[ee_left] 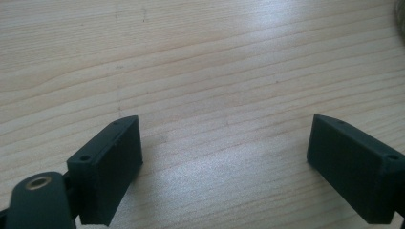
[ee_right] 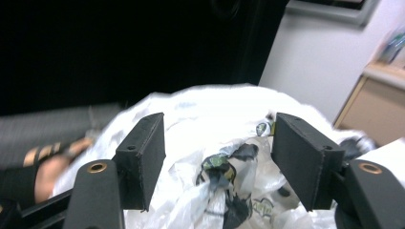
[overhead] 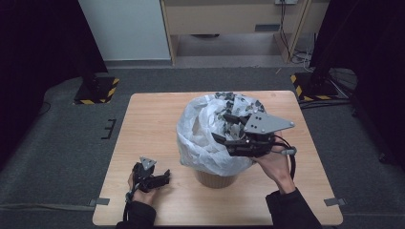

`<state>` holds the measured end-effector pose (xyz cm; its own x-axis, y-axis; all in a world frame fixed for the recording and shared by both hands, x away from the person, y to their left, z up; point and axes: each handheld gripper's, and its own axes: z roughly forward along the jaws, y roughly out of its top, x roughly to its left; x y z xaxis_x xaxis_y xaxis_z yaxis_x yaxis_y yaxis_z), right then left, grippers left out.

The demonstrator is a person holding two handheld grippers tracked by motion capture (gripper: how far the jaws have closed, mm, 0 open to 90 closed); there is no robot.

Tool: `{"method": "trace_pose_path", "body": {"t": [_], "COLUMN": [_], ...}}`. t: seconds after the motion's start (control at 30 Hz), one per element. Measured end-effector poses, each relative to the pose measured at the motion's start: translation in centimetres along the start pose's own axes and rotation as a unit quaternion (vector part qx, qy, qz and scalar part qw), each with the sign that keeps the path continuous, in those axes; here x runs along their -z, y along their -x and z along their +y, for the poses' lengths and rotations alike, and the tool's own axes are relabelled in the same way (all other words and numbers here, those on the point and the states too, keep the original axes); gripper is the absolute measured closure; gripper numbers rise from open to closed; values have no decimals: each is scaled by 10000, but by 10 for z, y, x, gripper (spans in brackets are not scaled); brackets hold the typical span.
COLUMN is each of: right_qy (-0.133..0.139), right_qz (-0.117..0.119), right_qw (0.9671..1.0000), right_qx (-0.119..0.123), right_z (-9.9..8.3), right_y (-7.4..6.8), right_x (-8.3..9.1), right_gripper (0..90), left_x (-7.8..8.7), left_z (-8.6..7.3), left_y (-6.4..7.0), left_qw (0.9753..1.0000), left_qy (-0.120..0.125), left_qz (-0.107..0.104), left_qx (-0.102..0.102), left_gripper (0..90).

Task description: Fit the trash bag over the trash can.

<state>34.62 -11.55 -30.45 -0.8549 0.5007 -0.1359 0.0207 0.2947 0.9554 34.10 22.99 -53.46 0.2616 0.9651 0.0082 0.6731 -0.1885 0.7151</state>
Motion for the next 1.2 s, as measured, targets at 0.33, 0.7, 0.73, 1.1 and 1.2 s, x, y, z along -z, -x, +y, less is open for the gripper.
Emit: {"method": "trace_pose_path", "body": {"t": [0.33,0.7,0.73,1.1,1.2], "right_qy": [-1034,-765,-625,143,196], "right_qz": [644,703,660,116,116], "right_qw": [9923,9943,9956,9998,9997], "right_qx": [-222,-239,-225,8,-14], "right_z": [1,4,7,45,51], "right_y": [7,7,7,13,16], "right_x": [-17,-10,-5,0,-10], "right_gripper": [378,334,335,318,319], "left_x": [0,0,0,0,0], "left_z": [0,0,0,0,0], "left_y": [0,0,0,0,0], "left_qw": [10000,10000,10000,10000,10000], "left_qy": [-5,-11,-11,-1,0], "left_qz": [-11,-35,-35,-43,-49], "left_qx": [-21,-44,-45,-45,-48], "left_gripper": [105,101,101,99,99]}}
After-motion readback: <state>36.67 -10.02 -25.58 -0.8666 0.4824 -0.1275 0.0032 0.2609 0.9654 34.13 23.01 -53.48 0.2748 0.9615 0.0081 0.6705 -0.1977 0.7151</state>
